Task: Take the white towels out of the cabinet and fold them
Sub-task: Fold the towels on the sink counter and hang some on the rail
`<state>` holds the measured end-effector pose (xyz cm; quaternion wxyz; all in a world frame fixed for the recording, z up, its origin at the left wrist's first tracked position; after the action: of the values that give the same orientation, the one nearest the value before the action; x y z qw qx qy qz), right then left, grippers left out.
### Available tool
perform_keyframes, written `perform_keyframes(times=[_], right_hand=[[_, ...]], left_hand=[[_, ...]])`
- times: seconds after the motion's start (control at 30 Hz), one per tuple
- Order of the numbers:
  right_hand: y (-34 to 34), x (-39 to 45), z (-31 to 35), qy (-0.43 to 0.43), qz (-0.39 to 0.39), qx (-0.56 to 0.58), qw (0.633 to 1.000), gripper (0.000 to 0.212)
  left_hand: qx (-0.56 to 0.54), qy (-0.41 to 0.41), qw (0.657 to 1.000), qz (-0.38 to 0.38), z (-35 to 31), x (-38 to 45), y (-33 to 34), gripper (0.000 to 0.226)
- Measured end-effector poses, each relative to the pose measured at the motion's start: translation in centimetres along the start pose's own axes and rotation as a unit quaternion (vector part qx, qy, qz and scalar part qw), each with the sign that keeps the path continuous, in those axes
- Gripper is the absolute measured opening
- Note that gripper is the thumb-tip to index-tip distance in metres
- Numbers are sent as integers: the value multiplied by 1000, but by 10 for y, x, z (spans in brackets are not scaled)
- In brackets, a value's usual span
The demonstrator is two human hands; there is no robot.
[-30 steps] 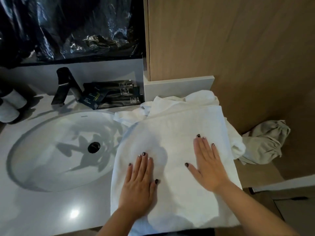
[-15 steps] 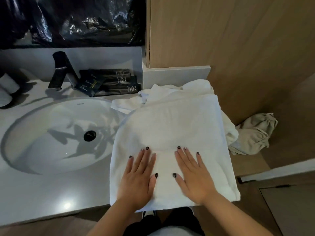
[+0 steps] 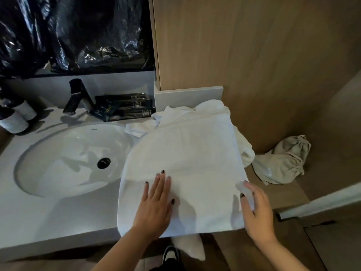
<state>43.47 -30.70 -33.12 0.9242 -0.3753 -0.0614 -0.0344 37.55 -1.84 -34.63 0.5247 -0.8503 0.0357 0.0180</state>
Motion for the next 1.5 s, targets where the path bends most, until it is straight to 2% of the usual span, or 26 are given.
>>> perform_keyframes(times=[0.03, 0.07, 0.1, 0.13, 0.2, 0.23, 0.27, 0.33, 0.47, 0.63, 0.8, 0.87, 0.93, 1.07, 1.13, 1.2, 1.3, 1.37, 1.43, 1.5], right_hand=[[-9, -6, -14, 108, -37, 29, 993, 30], [-15, -12, -31, 229, -43, 58, 971, 23], [-17, -18, -48, 345, -18, 97, 933, 16], [-15, -24, -59, 436, 36, 153, 886, 13], [-11, -36, -64, 533, 156, 261, 789, 30], [-11, -41, -63, 549, 194, 299, 756, 35], [-11, -43, -63, 553, 211, 326, 738, 36], [-13, -45, -64, 535, 210, 358, 736, 30], [-14, -44, -65, 508, 202, 383, 745, 23], [-14, -36, -63, 537, 214, 413, 704, 19], [-11, -32, -66, 583, 197, 425, 664, 16], [-9, -32, -70, 593, 212, 405, 663, 12], [-8, -31, -75, 593, 233, 362, 680, 13], [-9, -17, -80, 555, 226, 272, 752, 22], [-11, -12, -83, 540, 218, 242, 776, 21], [-12, -12, -84, 537, 234, 243, 773, 18], [-18, -17, -86, 554, 260, 291, 735, 15], [-26, -18, -88, 563, 260, 288, 730, 11], [-37, -14, -90, 559, 221, 258, 756, 13], [-51, -5, -93, 534, 133, 191, 813, 20]], left_hand=[[-3, 31, 999, 8, -18, 3, 6, 66], [0, 60, 998, 22, -36, 8, 13, 66], [10, 83, 996, 39, -54, 13, 23, 66], [23, 97, 994, 54, -70, 19, 34, 68], [40, 85, 993, 77, -92, 32, 53, 71], [48, 64, 993, 88, -96, 36, 61, 72], [65, 46, 993, 93, -98, 39, 68, 74], [96, 33, 991, 91, -96, 41, 76, 78], [75, 6, 991, 111, -88, 47, 83, 81], [79, -25, 987, 136, -87, 52, 86, 83], [81, 6, 988, 128, -91, 47, 80, 83], [85, 14, 989, 122, -93, 46, 77, 85], [79, 16, 989, 125, -95, 46, 75, 85], [63, 17, 988, 140, -97, 47, 73, 84], [71, 23, 987, 139, -96, 45, 73, 84], [78, 33, 988, 129, -94, 44, 73, 83], [75, 33, 989, 123, -93, 45, 76, 83], [79, 30, 989, 120, -94, 45, 75, 83], [95, 33, 988, 118, -101, 44, 66, 84], [99, 40, 989, 105, -105, 42, 59, 81]])
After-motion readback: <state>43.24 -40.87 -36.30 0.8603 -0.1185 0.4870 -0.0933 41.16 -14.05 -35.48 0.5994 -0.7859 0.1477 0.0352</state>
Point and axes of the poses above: each hand's wrist, its own x-axis towards the middle knuckle, its own y-axis out of the palm, z = x × y, the point moved 4 cm from there along x, towards the middle knuckle, and after that the axes turned 13 degrees about -x, right-handed, at the moved point
